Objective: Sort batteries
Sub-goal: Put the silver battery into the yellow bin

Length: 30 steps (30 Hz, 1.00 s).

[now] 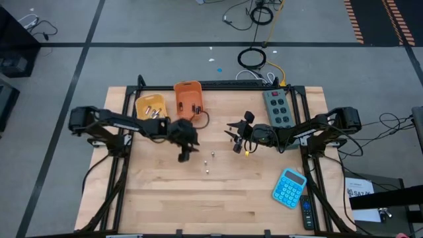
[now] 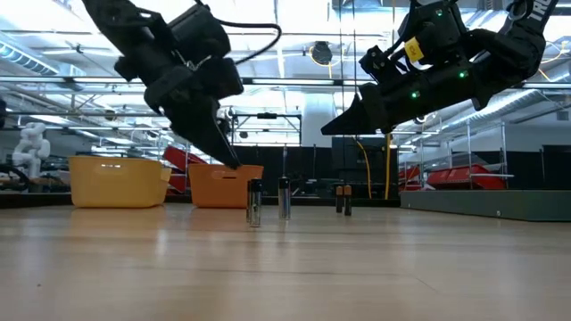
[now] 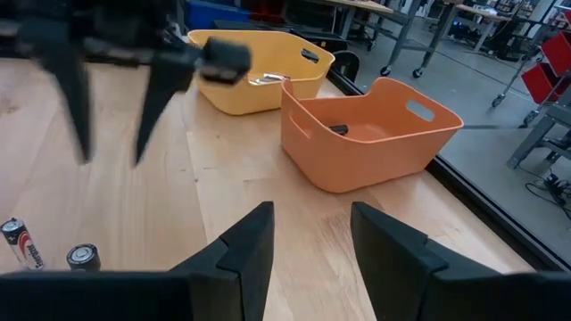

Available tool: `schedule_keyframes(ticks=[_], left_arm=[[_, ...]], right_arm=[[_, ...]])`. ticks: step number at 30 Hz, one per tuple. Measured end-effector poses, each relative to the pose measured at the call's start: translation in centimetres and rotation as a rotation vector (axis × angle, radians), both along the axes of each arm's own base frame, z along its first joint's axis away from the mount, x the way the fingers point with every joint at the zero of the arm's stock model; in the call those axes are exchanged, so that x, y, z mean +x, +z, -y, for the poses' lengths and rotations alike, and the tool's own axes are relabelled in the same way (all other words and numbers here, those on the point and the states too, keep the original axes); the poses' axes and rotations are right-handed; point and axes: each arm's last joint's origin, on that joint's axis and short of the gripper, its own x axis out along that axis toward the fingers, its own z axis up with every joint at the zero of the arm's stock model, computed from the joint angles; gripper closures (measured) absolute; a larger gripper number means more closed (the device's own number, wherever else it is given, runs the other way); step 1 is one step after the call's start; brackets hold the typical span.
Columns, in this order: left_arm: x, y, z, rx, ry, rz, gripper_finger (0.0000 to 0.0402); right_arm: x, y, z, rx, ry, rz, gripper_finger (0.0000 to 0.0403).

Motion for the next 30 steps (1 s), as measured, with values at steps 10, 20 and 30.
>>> schedule_keyframes(ticks=[10,20,30], left_arm=[[1.2,-2.4,2.0,-0.054,-0.118,-0.024,0.0254],[1.7,-2.4,1.7,0.168,-0.077,0.026,0.0254],[2.6,-3.7,1.5,0.221,-0.16,0.071,0.0254]], right_arm=[[0.0,0.0,0.0,0.0,0.0,0.0,0.0261],[0.0,-0.1,0.0,-0.019,0.003,-0.017,0.0261],[-1.1,1.5,0.1,-0.033,-0.047,-0.045,0.0261]])
